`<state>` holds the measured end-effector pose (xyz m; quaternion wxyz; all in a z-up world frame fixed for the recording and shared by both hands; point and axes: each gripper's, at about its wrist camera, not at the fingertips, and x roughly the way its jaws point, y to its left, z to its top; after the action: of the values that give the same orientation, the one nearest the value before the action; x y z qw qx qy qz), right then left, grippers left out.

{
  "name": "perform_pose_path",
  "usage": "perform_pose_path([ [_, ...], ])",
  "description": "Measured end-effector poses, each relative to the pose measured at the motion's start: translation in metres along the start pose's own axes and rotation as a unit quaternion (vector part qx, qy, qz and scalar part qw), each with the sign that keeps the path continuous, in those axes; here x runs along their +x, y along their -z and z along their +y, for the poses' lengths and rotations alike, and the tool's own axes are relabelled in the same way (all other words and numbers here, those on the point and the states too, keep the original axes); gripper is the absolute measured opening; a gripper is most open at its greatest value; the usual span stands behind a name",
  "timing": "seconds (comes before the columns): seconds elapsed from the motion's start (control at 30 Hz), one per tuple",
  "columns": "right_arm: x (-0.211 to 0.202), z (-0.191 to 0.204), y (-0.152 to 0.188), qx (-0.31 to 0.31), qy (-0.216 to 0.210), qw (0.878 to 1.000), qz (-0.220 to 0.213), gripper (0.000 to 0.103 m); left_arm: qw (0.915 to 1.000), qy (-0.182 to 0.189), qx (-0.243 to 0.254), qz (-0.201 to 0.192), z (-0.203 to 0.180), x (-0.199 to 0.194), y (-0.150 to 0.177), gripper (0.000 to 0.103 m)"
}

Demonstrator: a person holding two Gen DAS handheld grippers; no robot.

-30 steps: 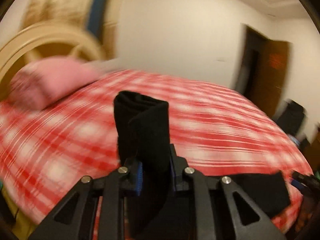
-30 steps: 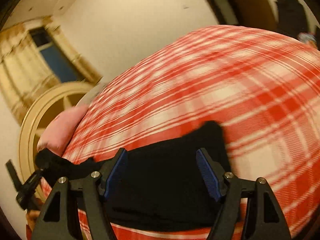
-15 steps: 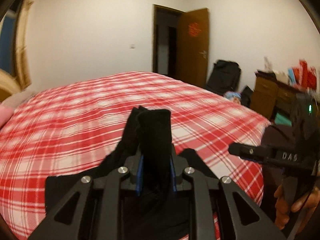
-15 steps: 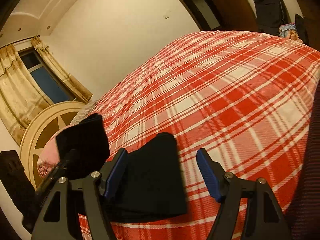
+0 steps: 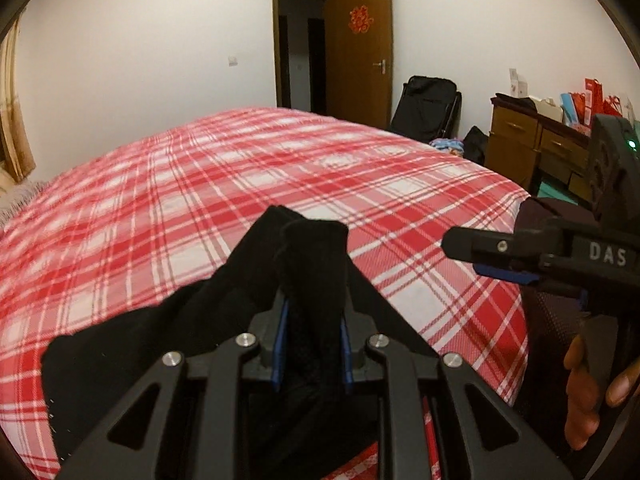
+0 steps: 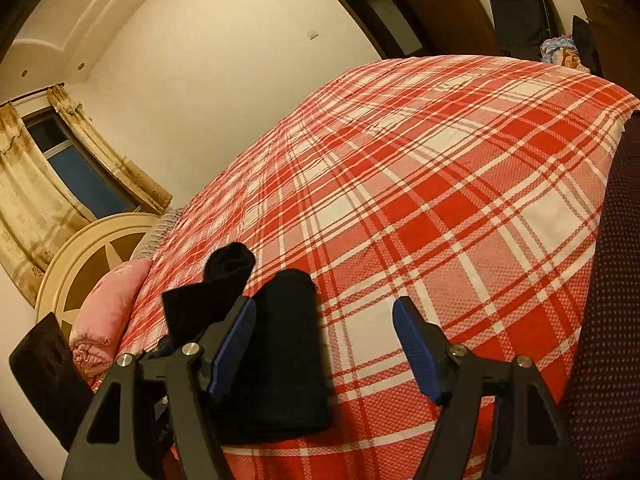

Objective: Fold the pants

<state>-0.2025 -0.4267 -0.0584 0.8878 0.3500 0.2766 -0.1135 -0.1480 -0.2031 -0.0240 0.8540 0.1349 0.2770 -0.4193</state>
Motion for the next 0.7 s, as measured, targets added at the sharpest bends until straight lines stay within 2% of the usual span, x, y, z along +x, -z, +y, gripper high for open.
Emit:
perform_pose_path([
  [0.3, 0.0, 0.005, 0.001, -0.009, -0.001, 1.0, 0.001, 0.073, 0.9999, 0.006, -0.008, 0.01, -0.001, -0.003, 0.002, 0.022],
  [0.43, -0.002, 0.007, 0.001, -0.01, -0.002, 1.0, 0.0, 0.072, 0.9975, 0.033, -0.062, -0.012, 0.028, -0.022, -0.01, 0.022],
  [0.53, -0.002, 0.014, 0.001, -0.026, -0.009, 1.0, 0.001, 0.072, 0.9892, 0.039, -0.133, -0.048, 0.075, -0.058, -0.02, 0.022],
  [0.57, -0.001, 0.018, 0.002, -0.034, -0.013, 0.999, 0.003, 0.072, 0.9842, 0.035, -0.16, -0.066, 0.097, -0.075, -0.021, 0.022],
  [0.7, 0.013, 0.038, 0.015, -0.064, -0.032, 0.997, 0.026, 0.072, 0.9631, -0.035, -0.236, -0.124, 0.173, -0.137, -0.011, 0.022],
])
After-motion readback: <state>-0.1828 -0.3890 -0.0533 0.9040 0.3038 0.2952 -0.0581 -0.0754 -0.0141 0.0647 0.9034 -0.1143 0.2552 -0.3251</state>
